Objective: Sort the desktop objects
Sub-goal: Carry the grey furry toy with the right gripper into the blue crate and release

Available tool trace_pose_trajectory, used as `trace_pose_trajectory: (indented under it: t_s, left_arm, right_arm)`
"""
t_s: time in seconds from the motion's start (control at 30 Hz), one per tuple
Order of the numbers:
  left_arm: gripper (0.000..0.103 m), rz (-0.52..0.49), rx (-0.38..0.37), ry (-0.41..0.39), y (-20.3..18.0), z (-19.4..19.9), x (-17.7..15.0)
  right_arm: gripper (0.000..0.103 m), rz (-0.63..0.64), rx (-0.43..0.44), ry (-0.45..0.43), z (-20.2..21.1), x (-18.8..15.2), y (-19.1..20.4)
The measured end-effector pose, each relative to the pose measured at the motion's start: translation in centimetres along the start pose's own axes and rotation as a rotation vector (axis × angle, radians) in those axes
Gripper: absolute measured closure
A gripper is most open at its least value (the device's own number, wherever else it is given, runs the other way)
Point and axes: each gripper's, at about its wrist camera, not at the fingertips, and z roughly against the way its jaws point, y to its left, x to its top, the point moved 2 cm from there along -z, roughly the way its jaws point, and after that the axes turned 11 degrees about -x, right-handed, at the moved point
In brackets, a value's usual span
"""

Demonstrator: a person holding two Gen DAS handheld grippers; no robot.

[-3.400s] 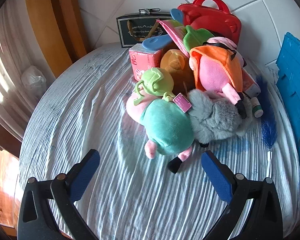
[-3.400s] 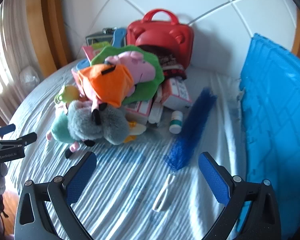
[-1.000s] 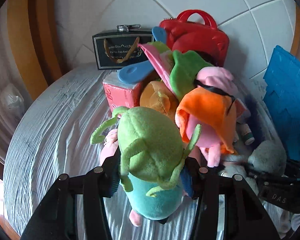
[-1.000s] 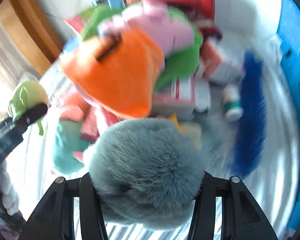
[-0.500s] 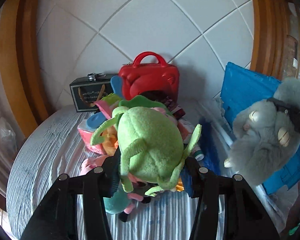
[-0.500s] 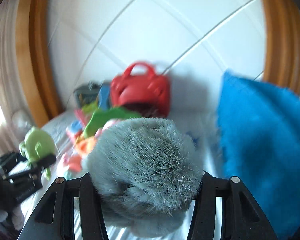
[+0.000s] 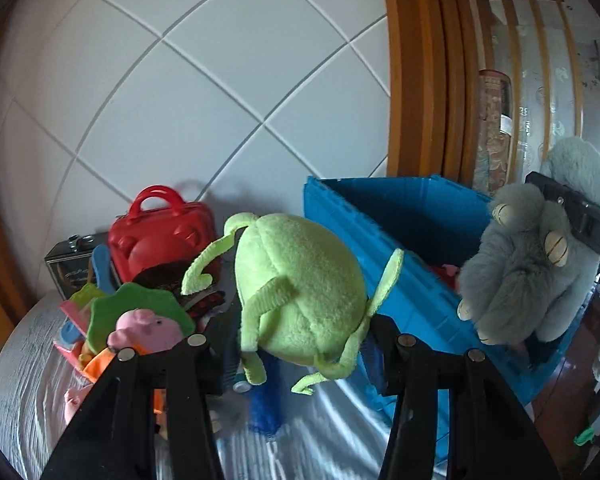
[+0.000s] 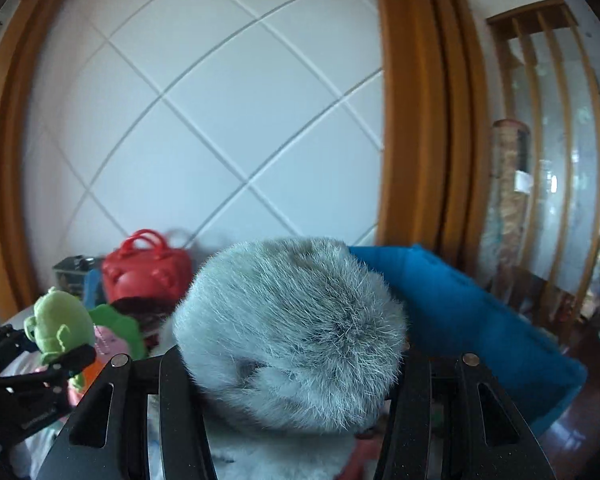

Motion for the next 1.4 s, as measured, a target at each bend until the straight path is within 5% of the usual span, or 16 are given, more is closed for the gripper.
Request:
trace_pose_trajectory:
  t_s: [0.43, 0.83, 0.93, 1.0, 1.13, 1.23, 1.4]
  left_arm:
    - [0.054, -0.078, -0.109, 0.080, -16.3, -9.9, 3.6]
    - [0.051, -0.084, -0.044, 0.148, -18.8, -12.6, 3.4]
    - [0.041, -0.083, -0.020, 0.146, -18.8, -12.5, 3.3]
    - [0.017, -0.077, -0.007, 0.129, -18.6, -12.2, 3.4]
    - [0.010, -0.066, 0.007, 0.104, -18.3, -11.5, 3.4]
    - [0.010, -0.058, 0.004, 0.102, -17.9, -11.2, 3.2]
    - [0.010, -0.032, -0.002, 0.073, -17.0, -9.9, 3.2]
  right_arm:
    - [0.053, 0.088, -0.140, 0.100, -7.8, -4.5, -9.7]
    - [0.052, 0.128, -0.192, 0.151, -10.1, -6.2, -13.8]
    - [0.050, 0.130, -0.191, 0.164, -10.2, -6.7, -14.0]
    - [0.048, 0.126, -0.185, 0.171, -10.5, -6.8, -14.4]
    - [0.013, 0.110, -0.191, 0.157, -10.2, -6.7, -14.9]
    - [0.002, 0.101, -0.187, 0.132, -9.6, -6.2, -15.3]
    - [0.000, 0.076, -0.174, 0.103, -8.2, -5.7, -15.4]
